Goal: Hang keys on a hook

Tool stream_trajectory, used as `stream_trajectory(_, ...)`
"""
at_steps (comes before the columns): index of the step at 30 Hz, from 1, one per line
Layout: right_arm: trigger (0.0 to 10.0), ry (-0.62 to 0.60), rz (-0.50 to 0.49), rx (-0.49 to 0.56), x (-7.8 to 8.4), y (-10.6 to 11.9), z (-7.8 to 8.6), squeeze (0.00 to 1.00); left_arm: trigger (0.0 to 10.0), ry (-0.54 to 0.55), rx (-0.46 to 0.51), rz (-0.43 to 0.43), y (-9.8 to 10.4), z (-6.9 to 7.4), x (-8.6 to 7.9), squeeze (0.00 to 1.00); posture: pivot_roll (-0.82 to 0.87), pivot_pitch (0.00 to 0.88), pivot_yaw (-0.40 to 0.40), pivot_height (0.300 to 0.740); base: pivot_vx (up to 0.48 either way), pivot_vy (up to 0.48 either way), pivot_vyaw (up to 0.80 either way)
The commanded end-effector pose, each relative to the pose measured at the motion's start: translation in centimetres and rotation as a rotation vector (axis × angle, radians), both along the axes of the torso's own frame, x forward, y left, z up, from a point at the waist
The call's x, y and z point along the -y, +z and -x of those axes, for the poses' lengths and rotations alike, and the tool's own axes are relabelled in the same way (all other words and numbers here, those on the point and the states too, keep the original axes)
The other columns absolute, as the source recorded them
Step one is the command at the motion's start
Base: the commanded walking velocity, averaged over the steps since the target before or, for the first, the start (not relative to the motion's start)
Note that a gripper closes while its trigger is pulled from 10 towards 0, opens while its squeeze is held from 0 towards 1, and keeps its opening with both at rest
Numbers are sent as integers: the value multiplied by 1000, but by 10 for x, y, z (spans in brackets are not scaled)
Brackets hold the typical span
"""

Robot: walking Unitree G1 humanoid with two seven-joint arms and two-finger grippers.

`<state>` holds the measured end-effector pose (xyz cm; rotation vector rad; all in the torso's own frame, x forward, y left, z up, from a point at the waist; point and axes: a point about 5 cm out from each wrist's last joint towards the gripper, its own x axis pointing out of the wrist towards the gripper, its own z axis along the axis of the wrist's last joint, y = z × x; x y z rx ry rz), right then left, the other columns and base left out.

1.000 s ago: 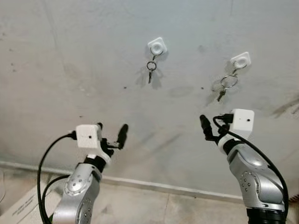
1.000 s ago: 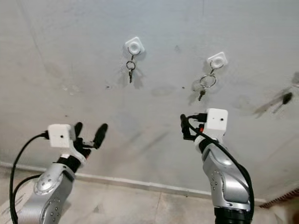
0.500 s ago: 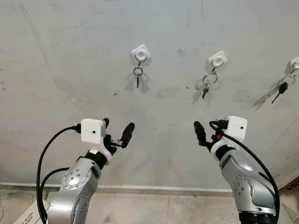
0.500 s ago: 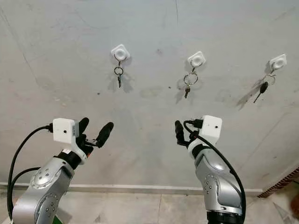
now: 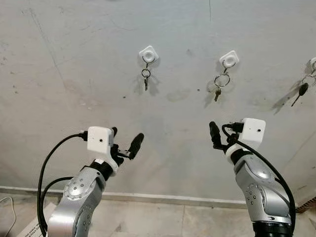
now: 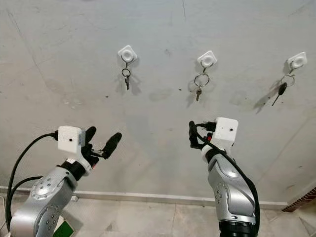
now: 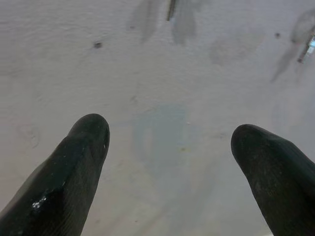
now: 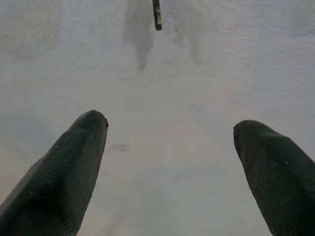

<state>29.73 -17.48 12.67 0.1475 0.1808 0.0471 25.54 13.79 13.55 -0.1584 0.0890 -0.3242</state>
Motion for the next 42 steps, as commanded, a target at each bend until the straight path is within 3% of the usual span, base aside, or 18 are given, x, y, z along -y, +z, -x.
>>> stream_trajectory(1,10000,28,42,-25,-3,-1,1,0,10000,12,5,6,1,0,-1,0,92,4,-16,740,0,0,0)
stream_trajectory(3,10000,70,-6,-28,-8,-1,2,0,10000,14,4,4,1,2,1,0,96,8,-21,740,0,0,0)
stream_trajectory(5,10000,68,37,-9,-10,0,2,0,10000,15,4,1,1,3,2,0,97,14,-25,740,0,0,0)
stream_trajectory(10,10000,58,-40,-10,-14,-2,5,0,10000,23,1,-13,-1,6,0,0,96,21,-30,740,0,0,0)
stream_trajectory(15,10000,51,-7,-36,-10,-4,10,0,10000,35,-4,-17,-2,7,0,0,89,29,-33,740,0,0,0)
stream_trajectory(17,10000,64,-52,-60,-10,-6,11,0,10000,37,-6,-16,-3,7,0,0,89,31,-35,740,0,0,0)
stream_trajectory(22,10000,78,-40,-18,-11,-3,12,0,10000,50,-20,-1,-3,7,0,0,81,34,-36,740,0,0,0)
stream_trajectory(42,10000,54,-73,-56,-4,-4,16,0,10000,64,-25,-11,-5,9,-3,0,80,2,-32,740,-247,0,0)
